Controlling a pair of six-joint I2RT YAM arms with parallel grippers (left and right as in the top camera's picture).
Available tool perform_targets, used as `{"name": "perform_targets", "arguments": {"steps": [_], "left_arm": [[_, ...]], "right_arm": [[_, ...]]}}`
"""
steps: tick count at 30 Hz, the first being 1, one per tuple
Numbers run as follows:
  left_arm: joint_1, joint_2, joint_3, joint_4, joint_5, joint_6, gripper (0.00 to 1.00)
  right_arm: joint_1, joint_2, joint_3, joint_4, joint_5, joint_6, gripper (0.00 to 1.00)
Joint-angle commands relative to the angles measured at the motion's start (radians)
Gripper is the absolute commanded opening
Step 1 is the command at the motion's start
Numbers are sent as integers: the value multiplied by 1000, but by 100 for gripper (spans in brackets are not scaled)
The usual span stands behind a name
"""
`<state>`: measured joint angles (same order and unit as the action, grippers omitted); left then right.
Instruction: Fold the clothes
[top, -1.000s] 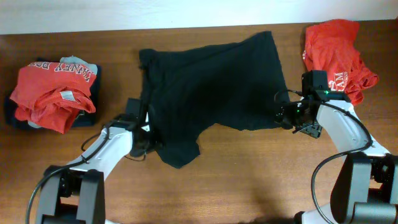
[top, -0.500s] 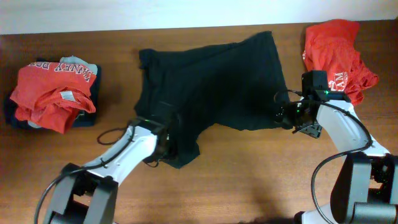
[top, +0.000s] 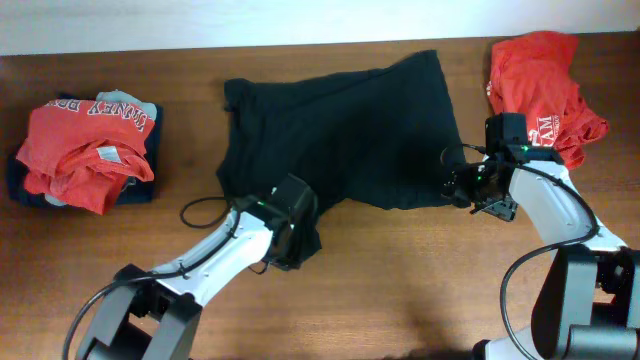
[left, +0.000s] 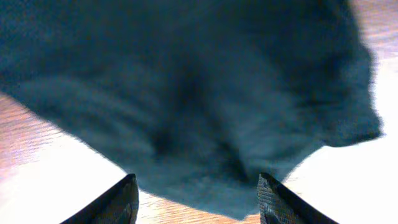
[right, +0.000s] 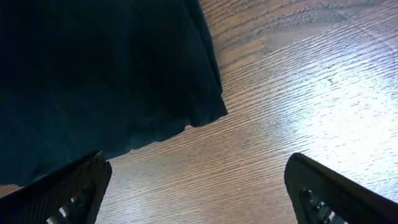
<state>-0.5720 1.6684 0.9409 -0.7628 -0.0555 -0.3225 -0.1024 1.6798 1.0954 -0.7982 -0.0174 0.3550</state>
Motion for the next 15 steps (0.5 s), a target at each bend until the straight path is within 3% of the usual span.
{"name": "perform_targets", "arguments": {"steps": [1,9,15], "left_arm": [[-29,9,11,8,29,69,61],[-35,72,5,34,35,101,61],[-36,105,5,28,63,116,46]], "right_arm": [[-3,11,-6,3,-1,-10,93],[-3,11,-6,3,-1,-10,93],[-3,11,-6,3,2,-10,93]]}}
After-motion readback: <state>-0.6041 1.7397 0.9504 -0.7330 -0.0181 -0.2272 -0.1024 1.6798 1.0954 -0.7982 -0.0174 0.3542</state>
